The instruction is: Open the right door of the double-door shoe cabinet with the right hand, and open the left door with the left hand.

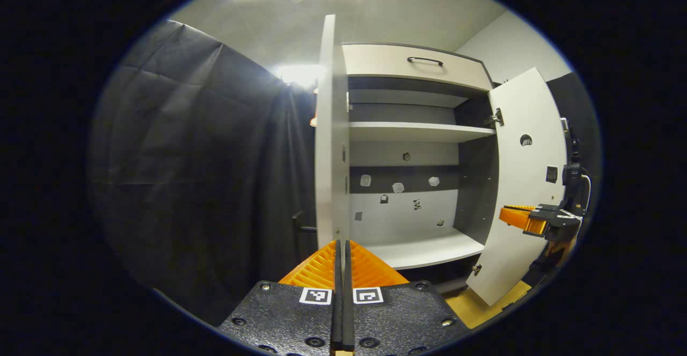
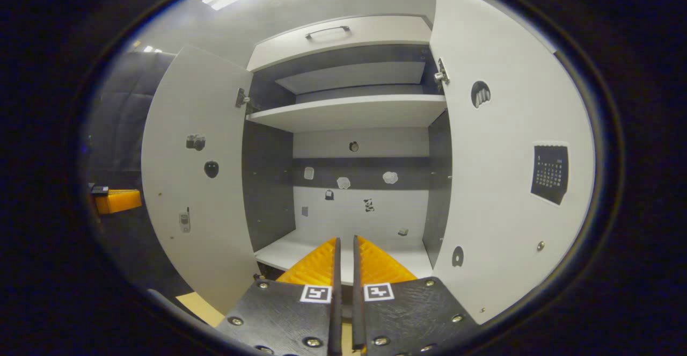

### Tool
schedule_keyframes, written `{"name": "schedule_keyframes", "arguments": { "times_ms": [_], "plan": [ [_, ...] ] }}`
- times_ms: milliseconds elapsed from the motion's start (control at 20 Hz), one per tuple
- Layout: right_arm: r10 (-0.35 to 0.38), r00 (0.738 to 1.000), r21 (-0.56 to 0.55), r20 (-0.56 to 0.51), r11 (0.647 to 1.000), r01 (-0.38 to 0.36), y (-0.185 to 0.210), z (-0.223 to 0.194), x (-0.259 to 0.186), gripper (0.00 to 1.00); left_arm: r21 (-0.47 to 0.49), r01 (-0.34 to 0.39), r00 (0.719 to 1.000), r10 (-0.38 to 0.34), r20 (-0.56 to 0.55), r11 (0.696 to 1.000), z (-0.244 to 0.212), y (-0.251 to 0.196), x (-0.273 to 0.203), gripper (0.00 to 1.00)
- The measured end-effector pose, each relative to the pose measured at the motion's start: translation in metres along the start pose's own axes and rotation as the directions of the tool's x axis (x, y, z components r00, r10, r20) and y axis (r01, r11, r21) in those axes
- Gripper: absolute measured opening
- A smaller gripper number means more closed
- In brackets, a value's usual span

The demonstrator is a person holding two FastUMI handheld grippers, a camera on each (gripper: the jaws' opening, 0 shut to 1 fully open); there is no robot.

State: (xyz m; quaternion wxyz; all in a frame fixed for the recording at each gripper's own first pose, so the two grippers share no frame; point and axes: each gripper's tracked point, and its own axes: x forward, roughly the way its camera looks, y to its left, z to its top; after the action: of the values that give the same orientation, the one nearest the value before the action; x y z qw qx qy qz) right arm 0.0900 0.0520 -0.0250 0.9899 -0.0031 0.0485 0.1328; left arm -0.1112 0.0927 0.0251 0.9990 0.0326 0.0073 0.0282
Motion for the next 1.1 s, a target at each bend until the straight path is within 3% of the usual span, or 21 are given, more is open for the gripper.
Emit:
{"name": "schedule_keyframes", "arguments": {
  "times_ms": [100, 200, 250, 300, 350, 500, 700, 850, 900, 1100],
  "plan": [
    [-0.016, 1.000, 0.003, 0.021, 1.000, 0.016, 0.003, 0.008, -0.002, 0.07, -0.001, 0.054, 0.998, -0.054, 0.013, 0.999, 0.004, -0.021, 0.007, 0.00],
    [-0.032, 0.999, -0.001, 0.033, 0.999, 0.032, 0.005, 0.016, -0.008, 0.14, -0.013, 0.104, 0.994, -0.104, 0.021, 0.994, 0.006, -0.041, 0.015, 0.00],
    [-0.035, 0.999, -0.007, 0.035, 0.999, 0.035, 0.007, 0.019, -0.012, 0.29, -0.019, 0.126, 0.992, -0.125, 0.027, 0.992, 0.008, -0.049, 0.019, 0.00],
    [-0.039, 0.999, -0.013, 0.036, 0.999, 0.040, 0.008, 0.021, -0.017, 0.37, -0.022, 0.145, 0.989, -0.144, 0.031, 0.989, 0.009, -0.057, 0.023, 0.00],
    [-0.045, 0.998, -0.017, 0.036, 0.999, 0.046, 0.010, 0.022, -0.019, 0.58, -0.020, 0.164, 0.986, -0.163, 0.034, 0.986, 0.009, -0.065, 0.027, 0.00],
    [-0.065, 0.997, -0.019, 0.044, 0.998, 0.065, 0.012, 0.026, -0.027, 0.92, -0.001, 0.211, 0.976, -0.210, 0.047, 0.978, 0.011, -0.088, 0.037, 0.00],
    [-0.105, 0.992, -0.026, 0.075, 0.994, 0.108, 0.007, 0.039, -0.038, 0.95, 0.000, 0.273, 0.960, -0.273, 0.061, 0.962, 0.014, -0.116, 0.045, 0.03],
    [-0.130, 0.988, -0.014, 0.088, 0.991, 0.132, 0.000, 0.046, -0.043, 0.95, 0.011, 0.296, 0.953, -0.296, 0.069, 0.955, 0.015, -0.129, 0.050, 0.26],
    [-0.138, 0.986, -0.010, 0.092, 0.990, 0.140, -0.003, 0.047, -0.045, 0.92, 0.020, 0.296, 0.952, -0.297, 0.070, 0.955, 0.015, -0.132, 0.052, 0.45],
    [-0.172, 0.979, -0.015, 0.106, 0.985, 0.174, -0.015, 0.052, -0.047, 0.92, 0.025, 0.281, 0.957, -0.282, 0.068, 0.959, 0.012, -0.134, 0.056, 0.99]
  ]
}}
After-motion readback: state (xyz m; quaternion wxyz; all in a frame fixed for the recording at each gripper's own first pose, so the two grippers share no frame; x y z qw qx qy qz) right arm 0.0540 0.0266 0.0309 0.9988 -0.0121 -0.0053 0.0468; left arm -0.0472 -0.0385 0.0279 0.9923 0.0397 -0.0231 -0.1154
